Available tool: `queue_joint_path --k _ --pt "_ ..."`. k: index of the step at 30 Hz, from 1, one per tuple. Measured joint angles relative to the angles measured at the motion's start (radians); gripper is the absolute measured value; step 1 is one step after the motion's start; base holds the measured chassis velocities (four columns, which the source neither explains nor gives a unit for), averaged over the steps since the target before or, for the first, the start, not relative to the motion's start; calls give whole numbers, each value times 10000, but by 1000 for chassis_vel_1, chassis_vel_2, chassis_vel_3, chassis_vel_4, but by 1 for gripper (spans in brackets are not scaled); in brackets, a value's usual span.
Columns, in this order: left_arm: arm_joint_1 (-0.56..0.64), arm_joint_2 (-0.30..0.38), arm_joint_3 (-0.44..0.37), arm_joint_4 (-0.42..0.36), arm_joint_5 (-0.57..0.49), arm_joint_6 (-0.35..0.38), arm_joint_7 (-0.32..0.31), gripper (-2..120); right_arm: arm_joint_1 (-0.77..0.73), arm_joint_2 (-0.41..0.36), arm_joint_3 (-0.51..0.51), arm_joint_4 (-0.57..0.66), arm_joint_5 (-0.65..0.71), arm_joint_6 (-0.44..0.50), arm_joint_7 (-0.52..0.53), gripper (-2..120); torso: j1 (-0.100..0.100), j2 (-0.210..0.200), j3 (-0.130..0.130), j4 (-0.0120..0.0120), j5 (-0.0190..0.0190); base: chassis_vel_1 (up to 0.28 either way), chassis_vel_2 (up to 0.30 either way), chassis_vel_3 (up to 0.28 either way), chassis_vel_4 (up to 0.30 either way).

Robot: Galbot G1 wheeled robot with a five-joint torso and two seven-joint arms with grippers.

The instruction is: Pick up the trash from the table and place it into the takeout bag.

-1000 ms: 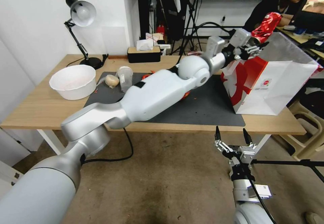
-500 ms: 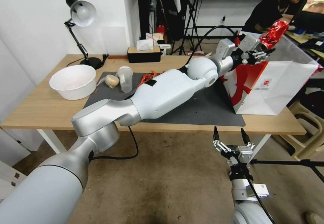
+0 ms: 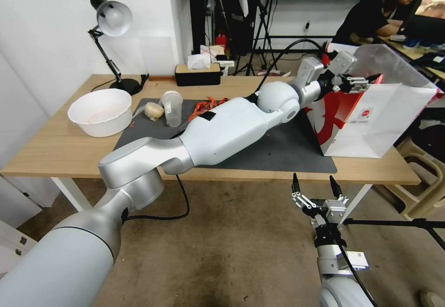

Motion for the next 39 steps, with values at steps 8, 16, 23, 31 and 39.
queue_joint_path --k 8,16,23,31,39 --pt "185 224 -749 -85 279 195 -291 100 27 -16 -1 40 25 -5 4 100 0 1 0 -5 0 0 0 0 0" --pt "1806 3040 -2238 -2533 169 589 -916 100 95 7 -147 72 15 -93 6 100 0 1 0 3 -7 0 0 0 0" --pt "3100 4718 -3221 -3913 162 623 -1032 100 145 -65 -166 70 2 -158 9 100 1 2 0 0 -7 0 0 0 0" --pt "4610 5680 -4374 -5012 288 646 -1226 100 182 -75 -242 71 -10 -174 10 100 0 1 0 -1 -5 0 0 0 0" --pt "6227 6457 -5541 -5985 491 625 -1231 100 279 -81 -422 21 -47 -197 10 100 0 2 -1 -1 1 0 0 0 0"
